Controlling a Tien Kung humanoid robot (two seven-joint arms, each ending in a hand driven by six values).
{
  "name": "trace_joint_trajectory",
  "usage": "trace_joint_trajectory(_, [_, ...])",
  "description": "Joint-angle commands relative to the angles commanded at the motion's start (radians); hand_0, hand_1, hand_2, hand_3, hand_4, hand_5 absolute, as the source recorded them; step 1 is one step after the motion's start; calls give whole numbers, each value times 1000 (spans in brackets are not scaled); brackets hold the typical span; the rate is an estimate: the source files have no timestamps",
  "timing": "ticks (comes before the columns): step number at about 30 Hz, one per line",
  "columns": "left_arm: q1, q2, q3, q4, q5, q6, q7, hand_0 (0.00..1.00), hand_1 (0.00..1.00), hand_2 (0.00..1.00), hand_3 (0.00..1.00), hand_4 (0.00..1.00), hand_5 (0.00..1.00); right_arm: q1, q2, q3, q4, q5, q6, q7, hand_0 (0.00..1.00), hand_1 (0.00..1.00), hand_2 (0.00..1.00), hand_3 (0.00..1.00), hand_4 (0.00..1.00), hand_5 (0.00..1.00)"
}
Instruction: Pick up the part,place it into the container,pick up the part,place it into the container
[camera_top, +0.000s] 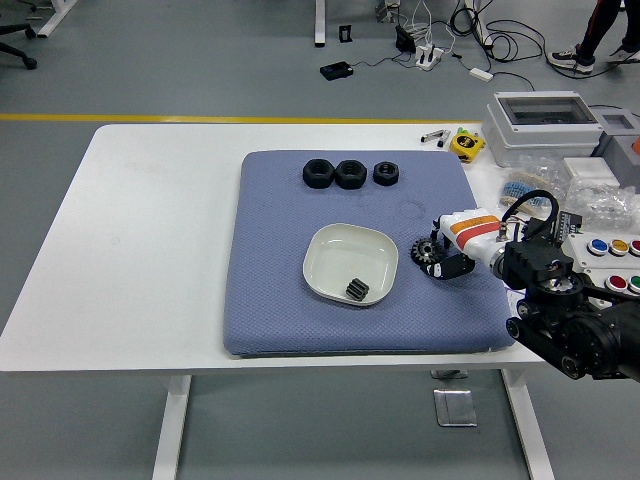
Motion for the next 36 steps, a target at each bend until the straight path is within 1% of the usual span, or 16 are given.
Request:
trace_joint_trajectory(1, [0, 0, 1, 0, -1, 0, 0, 616, 589, 670, 595, 572, 589, 0, -1, 0, 1, 4, -1, 1, 121, 339, 504, 513, 768, 459])
trace_joint_trajectory(2, [0, 0, 1, 0, -2, -1, 0, 616, 590, 671, 595, 572, 589, 0, -2, 0, 2, 7, 0, 1, 12, 185, 453, 520, 747, 490])
trace_joint_trajectory(7, [1, 1, -2, 1, 5, -3, 2, 616, 590, 671, 595, 572, 589, -2, -1, 0, 4, 24, -1, -2, 12, 185, 453, 520, 747, 490])
trace_joint_trajectory(8, [1, 1, -2, 1, 5, -3, 3, 617, 589, 671, 596, 572, 589, -2, -1, 0, 5, 25, -3, -2, 2, 106, 323, 514, 739, 515])
trace_joint_trajectory(13, [2, 2, 0, 1, 3, -3, 2, 617, 589, 671, 596, 572, 589, -5, -11, 15, 11, 36, -11, -1, 2, 106, 323, 514, 739, 515])
trace_joint_trajectory(14, [2, 2, 0, 1, 2, -3, 2, 617, 589, 667, 596, 573, 589, -5, -13, 18, 11, 41, -10, 1, 2, 58, 233, 498, 748, 506])
trace_joint_trajectory(19, [1, 3, 4, 1, -2, -4, 0, 617, 589, 667, 596, 573, 589, -3, -30, 34, 19, 66, -3, 8, 2, 58, 233, 498, 748, 506])
trace_joint_trajectory(20, [1, 4, 3, 1, -3, -4, 0, 616, 587, 665, 596, 575, 590, -3, -33, 40, 21, 72, -3, 9, 2, 34, 196, 487, 761, 489])
trace_joint_trajectory(25, [1, 4, 3, 2, -1, -3, 1, 616, 587, 665, 596, 575, 590, -7, -49, 62, 31, 88, -1, 26, 2, 34, 196, 487, 761, 489])
trace_joint_trajectory(26, [1, 5, 2, 2, 0, -3, 1, 618, 586, 664, 596, 575, 590, -7, -54, 66, 34, 89, -2, 27, 2, 17, 160, 473, 768, 485])
trace_joint_trajectory(28, [1, 5, 2, 3, 1, -3, 2, 618, 586, 664, 596, 575, 590, -9, -61, 74, 42, 89, -4, 28, 2, 17, 160, 473, 768, 485])
trace_joint_trajectory(32, [3, 5, 5, 3, -4, -4, 0, 615, 587, 661, 596, 575, 588, -16, -81, 102, 74, 92, -12, 29, 2, 15, 161, 471, 766, 480])
trace_joint_trajectory(36, [3, 5, 8, 3, -7, -4, 0, 615, 587, 661, 596, 575, 588, -30, -106, 139, 134, 131, -32, 39, 2, 15, 161, 471, 766, 480])
